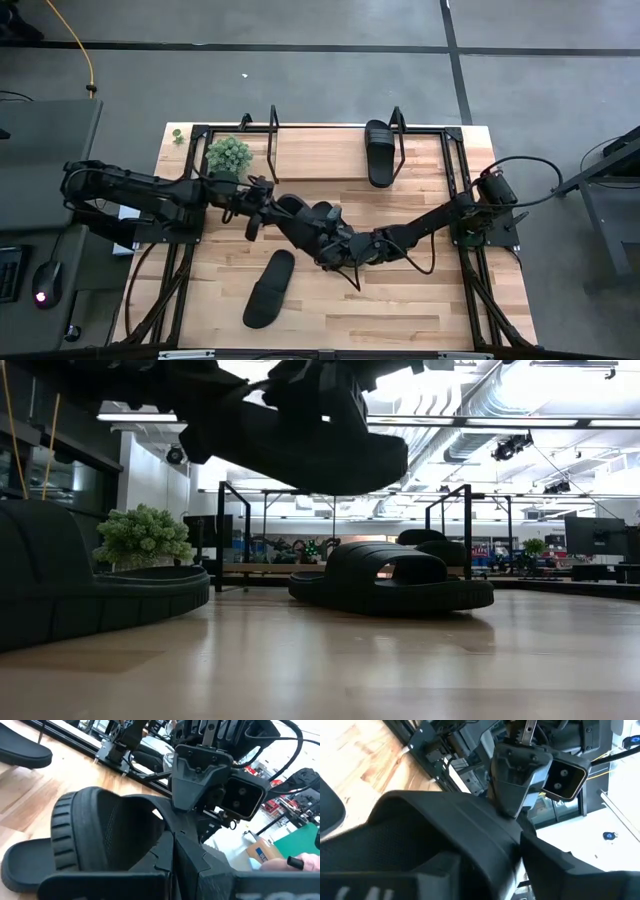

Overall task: Pick and place slides into the shelf
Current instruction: Put the black slide on the shelf

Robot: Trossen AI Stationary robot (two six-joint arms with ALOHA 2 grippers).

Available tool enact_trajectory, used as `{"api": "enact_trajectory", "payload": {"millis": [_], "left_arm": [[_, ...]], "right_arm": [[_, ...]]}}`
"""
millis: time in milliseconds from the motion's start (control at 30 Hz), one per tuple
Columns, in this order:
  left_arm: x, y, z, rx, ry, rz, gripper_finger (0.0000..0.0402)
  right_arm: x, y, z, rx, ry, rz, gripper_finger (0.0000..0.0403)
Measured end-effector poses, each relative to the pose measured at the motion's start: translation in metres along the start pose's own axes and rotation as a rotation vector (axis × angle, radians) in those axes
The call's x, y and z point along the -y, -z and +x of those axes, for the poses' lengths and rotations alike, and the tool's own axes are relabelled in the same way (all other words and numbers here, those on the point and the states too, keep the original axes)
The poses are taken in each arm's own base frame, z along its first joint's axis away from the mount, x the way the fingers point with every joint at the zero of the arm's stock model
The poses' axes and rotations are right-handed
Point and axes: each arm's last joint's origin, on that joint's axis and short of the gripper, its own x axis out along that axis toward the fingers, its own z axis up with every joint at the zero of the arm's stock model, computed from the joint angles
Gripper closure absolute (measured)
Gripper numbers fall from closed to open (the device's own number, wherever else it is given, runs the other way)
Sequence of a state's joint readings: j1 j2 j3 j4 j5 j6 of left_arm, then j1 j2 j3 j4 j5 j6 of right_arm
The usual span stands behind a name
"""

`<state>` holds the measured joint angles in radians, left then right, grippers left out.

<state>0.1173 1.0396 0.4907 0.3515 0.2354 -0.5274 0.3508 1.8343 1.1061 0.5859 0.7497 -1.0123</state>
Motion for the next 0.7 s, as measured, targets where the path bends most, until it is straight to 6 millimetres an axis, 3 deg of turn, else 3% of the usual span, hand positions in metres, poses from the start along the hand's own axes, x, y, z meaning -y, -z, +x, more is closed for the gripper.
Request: {"api": "enact_trajectory", "payload": {"millis": [400, 700], "left_arm": [[0.0006, -0.0018, 0.0023, -0.011, 0.002, 0.033, 0.0401], [-0.0004, -0.0009, 0.0023, -0.022, -0.019, 0.136, 0.0401]], "right_arm": [[-0.0007, -0.0014, -0.0002, 0.039, -0.025, 0.097, 0.0389], [-0.0006, -0.0005, -0.0002, 0.016, -0.013, 0.101, 0.04]]}}
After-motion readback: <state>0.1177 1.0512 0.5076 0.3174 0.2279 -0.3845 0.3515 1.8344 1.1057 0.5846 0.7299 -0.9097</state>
